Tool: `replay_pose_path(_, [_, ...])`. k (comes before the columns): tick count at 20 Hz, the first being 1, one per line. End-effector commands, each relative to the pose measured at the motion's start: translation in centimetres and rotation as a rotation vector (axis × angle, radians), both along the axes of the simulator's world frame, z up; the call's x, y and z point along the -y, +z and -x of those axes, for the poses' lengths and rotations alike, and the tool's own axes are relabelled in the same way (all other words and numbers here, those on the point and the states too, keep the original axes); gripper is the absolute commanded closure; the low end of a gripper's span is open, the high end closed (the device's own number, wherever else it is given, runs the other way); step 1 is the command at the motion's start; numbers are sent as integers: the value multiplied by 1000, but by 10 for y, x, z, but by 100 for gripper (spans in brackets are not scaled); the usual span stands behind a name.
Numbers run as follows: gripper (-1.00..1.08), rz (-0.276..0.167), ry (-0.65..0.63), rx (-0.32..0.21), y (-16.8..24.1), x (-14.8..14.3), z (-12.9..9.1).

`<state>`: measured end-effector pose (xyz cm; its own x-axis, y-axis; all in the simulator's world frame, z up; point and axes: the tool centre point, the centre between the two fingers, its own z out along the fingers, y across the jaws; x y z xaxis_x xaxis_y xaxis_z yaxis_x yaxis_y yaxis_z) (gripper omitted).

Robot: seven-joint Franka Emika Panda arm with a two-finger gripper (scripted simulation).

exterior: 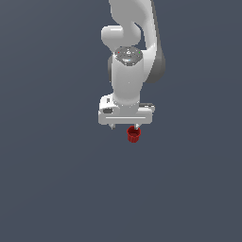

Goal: Pick up the object and move it to a goal position.

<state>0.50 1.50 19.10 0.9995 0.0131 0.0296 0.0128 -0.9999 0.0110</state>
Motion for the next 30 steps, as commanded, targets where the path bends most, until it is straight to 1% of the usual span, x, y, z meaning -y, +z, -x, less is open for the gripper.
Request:
replay_pose_path(1, [-92, 0, 0, 0, 0, 0, 0])
replay_pose_path(9, [-92, -17, 1, 9, -7, 1, -3])
replay_pose_path(17, [-92, -17, -6, 6, -14, -4, 1])
replay_pose_path(22, [-92, -16, -28, -3, -36, -18, 14])
replay_pose_path(30, [-92, -13, -76, -23, -81, -46, 47])
